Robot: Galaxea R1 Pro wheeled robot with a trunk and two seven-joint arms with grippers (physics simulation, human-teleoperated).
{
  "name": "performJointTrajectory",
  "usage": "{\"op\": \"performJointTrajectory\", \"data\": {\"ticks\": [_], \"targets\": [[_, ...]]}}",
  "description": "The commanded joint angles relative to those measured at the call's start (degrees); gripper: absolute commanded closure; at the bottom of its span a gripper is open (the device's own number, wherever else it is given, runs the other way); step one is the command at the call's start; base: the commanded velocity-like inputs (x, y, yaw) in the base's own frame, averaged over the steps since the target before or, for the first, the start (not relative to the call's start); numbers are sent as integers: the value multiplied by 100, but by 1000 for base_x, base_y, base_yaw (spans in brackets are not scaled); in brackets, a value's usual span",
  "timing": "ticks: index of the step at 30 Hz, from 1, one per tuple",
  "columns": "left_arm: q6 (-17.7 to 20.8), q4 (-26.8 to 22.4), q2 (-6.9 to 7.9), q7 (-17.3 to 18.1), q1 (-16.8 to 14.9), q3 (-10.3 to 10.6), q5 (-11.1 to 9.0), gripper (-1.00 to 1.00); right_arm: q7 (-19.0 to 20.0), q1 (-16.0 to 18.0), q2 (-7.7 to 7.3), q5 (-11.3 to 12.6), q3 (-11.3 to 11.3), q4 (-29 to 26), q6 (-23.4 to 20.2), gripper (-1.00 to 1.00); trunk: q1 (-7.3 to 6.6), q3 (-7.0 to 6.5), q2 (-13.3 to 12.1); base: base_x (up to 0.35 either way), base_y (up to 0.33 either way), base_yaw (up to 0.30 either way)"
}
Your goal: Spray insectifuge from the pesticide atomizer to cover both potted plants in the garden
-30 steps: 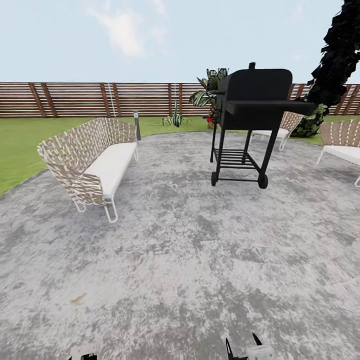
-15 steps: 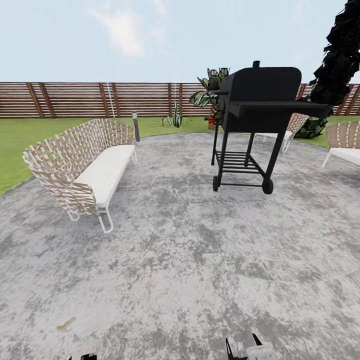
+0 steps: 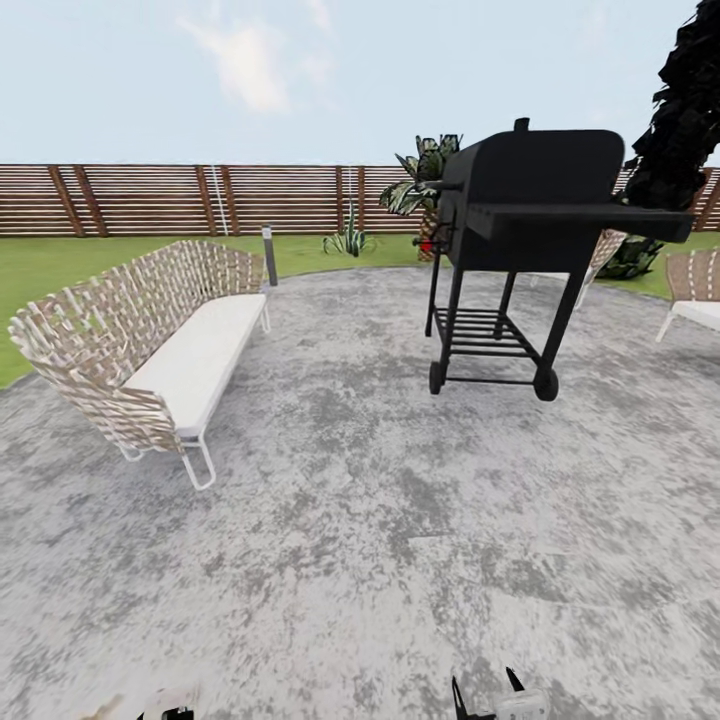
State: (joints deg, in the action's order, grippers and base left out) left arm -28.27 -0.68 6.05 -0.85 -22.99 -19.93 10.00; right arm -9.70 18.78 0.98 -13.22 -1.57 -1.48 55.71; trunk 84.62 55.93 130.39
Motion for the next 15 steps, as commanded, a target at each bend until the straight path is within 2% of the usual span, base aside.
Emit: {"op": "performJointTrajectory", "data": {"ticks": [1,15], "targets": [[-20,7,1,-12,-4,-46,58,100,-68,3,-7,-44,-13,3,2,-100,2,5,2,340,0,0],[-21,4,1,-12,-4,-46,55,100,-67,3,-1,-40,-10,7,-8,-100,2,5,2,340,0,0]]}}
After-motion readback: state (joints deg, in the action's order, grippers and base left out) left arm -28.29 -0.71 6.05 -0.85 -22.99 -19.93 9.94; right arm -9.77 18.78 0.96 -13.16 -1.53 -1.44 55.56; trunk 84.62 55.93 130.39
